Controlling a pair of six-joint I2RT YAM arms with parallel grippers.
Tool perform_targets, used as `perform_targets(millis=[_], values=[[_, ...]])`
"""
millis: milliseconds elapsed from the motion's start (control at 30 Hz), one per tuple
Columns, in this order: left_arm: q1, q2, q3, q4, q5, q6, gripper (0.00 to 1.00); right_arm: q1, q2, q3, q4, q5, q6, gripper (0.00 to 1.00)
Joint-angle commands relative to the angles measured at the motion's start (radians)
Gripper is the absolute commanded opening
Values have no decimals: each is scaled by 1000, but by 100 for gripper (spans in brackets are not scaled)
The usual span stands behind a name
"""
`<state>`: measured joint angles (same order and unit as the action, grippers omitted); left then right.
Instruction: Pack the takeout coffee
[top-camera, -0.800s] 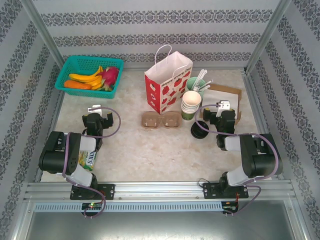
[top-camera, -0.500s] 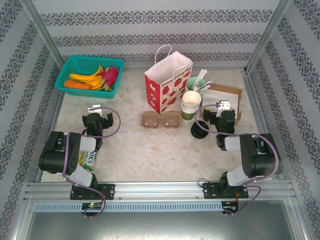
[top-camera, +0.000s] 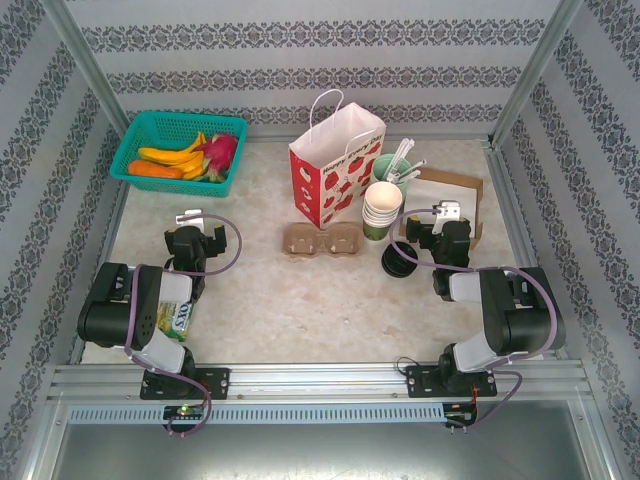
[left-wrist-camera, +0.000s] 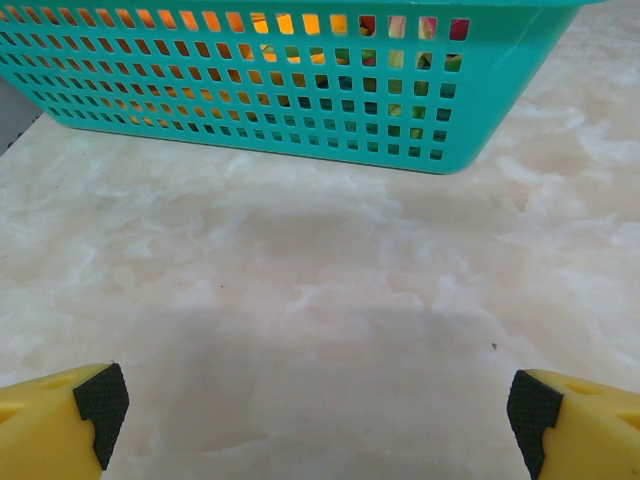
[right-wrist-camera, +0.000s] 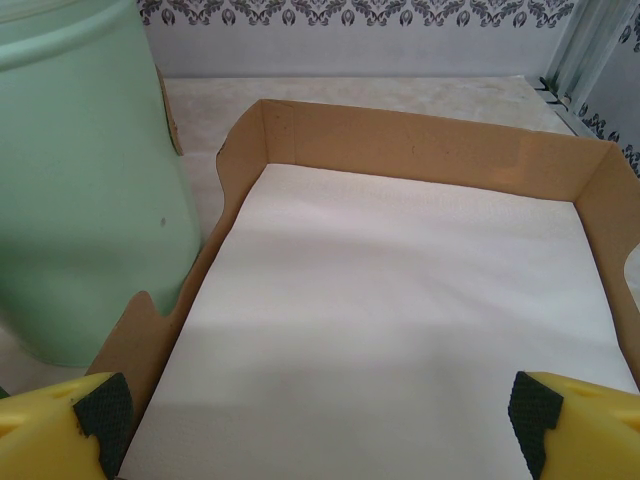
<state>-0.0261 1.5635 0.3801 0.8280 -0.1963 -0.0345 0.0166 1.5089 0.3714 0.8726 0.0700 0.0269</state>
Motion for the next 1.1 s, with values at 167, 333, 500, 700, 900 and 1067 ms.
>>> perform_targets(millis=[167,333,500,700,900,1067], values=[[-8,-8,14,39,-14,-18,99,-4,-1,8,33,-13,14,98],[-8,-8,12,40,-12,-17,99,-5,-1,7,35,-13,14,98],[-8,-25,14,28,-12,-17,99,-14,-13,9,22,-27,21,98],[-9,-60,27,-18,29,6,99,-15,-113,11,-72,16,37,98],[-12,-271,124,-329,-4,-34,99,-14,-259,63,-313,40,110,98],[-48,-358,257,-587,-102,-176,99,-14,-380,105,-488,23,255,98]])
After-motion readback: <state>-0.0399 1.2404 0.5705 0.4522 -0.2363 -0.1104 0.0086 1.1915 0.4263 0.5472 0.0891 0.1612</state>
